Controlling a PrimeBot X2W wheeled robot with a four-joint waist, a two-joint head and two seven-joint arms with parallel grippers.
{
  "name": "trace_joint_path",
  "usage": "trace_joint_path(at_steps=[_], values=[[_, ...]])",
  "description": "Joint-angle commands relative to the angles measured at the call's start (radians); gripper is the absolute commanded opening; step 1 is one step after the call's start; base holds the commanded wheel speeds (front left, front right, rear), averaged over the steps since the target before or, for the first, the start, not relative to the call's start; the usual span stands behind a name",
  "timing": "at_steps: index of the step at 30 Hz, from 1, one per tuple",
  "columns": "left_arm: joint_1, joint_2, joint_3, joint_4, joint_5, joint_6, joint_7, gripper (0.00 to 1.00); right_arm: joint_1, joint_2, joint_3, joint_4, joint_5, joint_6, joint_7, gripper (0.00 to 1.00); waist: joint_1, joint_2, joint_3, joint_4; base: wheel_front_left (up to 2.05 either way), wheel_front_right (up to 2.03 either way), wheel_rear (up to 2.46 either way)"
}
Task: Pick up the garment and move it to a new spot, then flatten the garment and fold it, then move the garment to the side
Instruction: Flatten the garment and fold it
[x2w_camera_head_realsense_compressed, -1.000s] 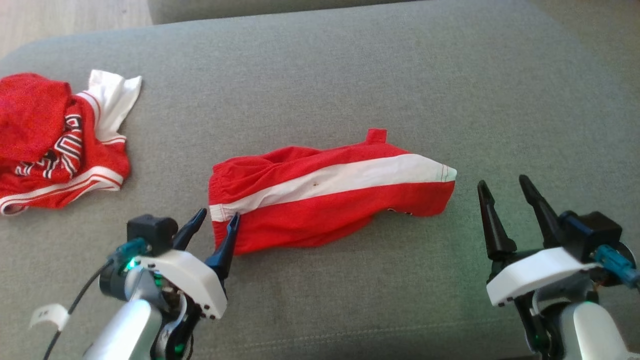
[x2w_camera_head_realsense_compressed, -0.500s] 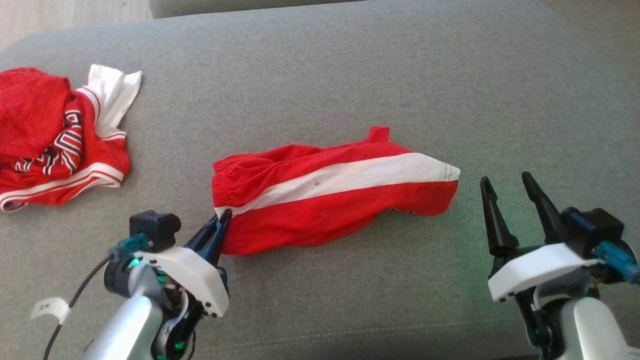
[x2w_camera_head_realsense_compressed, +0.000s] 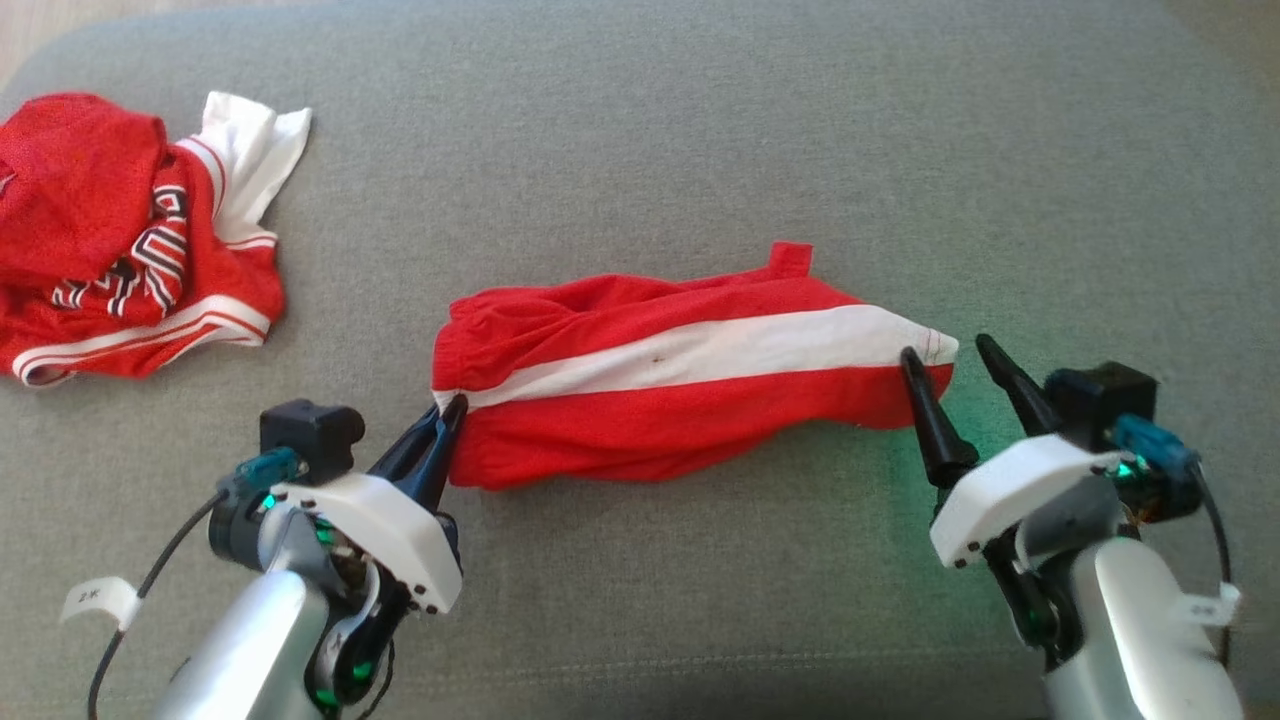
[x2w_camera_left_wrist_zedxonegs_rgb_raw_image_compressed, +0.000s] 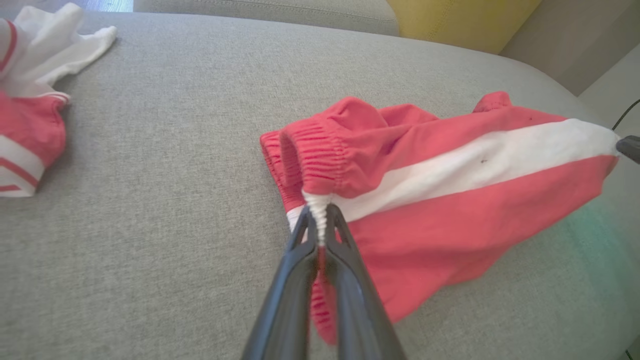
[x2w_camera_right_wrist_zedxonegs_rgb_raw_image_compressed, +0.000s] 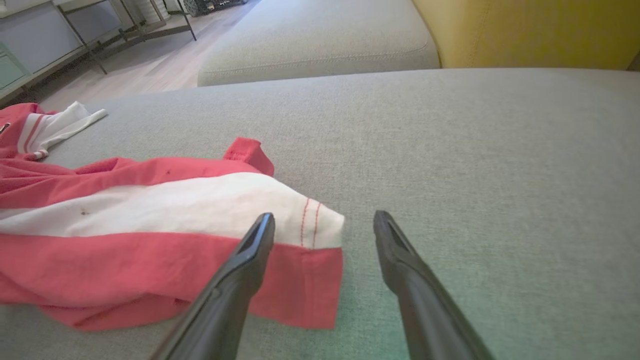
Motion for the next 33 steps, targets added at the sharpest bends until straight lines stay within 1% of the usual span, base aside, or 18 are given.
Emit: trace_joint_path(at_steps=[1,3,4,5,6,7,12,17,22,25,26,33], values=[[-0.050,0.019,0.033,-0.028,0.004,-0.005,-0.007,0.00,-0.033,-0.015,0.028,-0.023,0.006,0.004,0.003,1.00,0.0000,0.0000,0.004,0.003,0.00,0.00,0.00],[-0.055,0.018,0.031,-0.027,0.005,-0.006,-0.009,0.00,-0.046,-0.022,0.043,-0.006,0.017,0.004,0.016,1.00,0.0000,0.0000,0.010,0.006,0.00,0.00,0.00],[-0.057,0.018,0.031,-0.027,0.006,-0.006,-0.010,0.00,-0.052,-0.026,0.047,-0.001,0.021,0.004,0.018,0.97,0.0000,0.0000,0.012,0.006,0.00,0.00,0.00],[-0.059,0.019,0.030,-0.026,0.006,-0.006,-0.011,0.00,-0.056,-0.028,0.051,0.004,0.027,0.004,0.022,0.44,0.0000,0.0000,0.014,0.007,0.00,0.00,0.00],[-0.061,0.019,0.031,-0.026,0.006,-0.006,-0.012,0.00,-0.060,-0.031,0.058,0.007,0.036,0.004,0.028,0.12,0.0000,0.0000,0.016,0.007,0.00,0.00,0.00],[-0.063,0.021,0.031,-0.026,0.006,-0.006,-0.014,0.00,-0.064,-0.032,0.061,0.005,0.046,0.004,0.026,0.00,0.0000,0.0000,0.019,0.007,0.00,0.00,0.00],[-0.072,0.025,0.036,-0.028,0.004,-0.006,-0.024,0.00,-0.072,-0.045,0.062,-0.017,0.073,0.004,0.013,0.00,0.0000,0.0000,0.023,0.001,0.00,0.00,0.00],[-0.098,0.046,0.054,-0.069,0.026,0.011,-0.049,0.00,-0.084,-0.057,0.051,-0.088,0.075,0.004,-0.025,0.00,0.0000,0.0000,-0.001,-0.012,0.00,0.00,0.00],[-0.162,0.073,0.075,-0.161,0.057,0.026,-0.056,0.00,-0.119,-0.080,0.017,-0.200,0.067,0.004,-0.042,0.00,0.0000,0.0000,-0.031,-0.019,0.00,0.00,0.00],[-0.217,0.086,0.086,-0.227,0.077,0.034,-0.053,0.00,-0.153,-0.099,-0.003,-0.274,0.059,0.004,-0.038,0.00,0.0000,0.0000,-0.048,-0.022,0.00,0.00,0.00],[-0.217,0.086,0.086,-0.227,0.077,0.034,-0.053,0.00,-0.153,-0.099,-0.003,-0.274,0.059,0.004,-0.038,0.00,0.0000,0.0000,-0.048,-0.022,0.00,0.00,0.00],[-0.325,0.108,0.114,-0.389,0.113,0.056,-0.032,0.00,-0.227,-0.132,-0.061,-0.454,0.043,0.004,-0.011,0.00,0.0000,0.0000,-0.086,-0.029,0.00,0.00,0.00]])
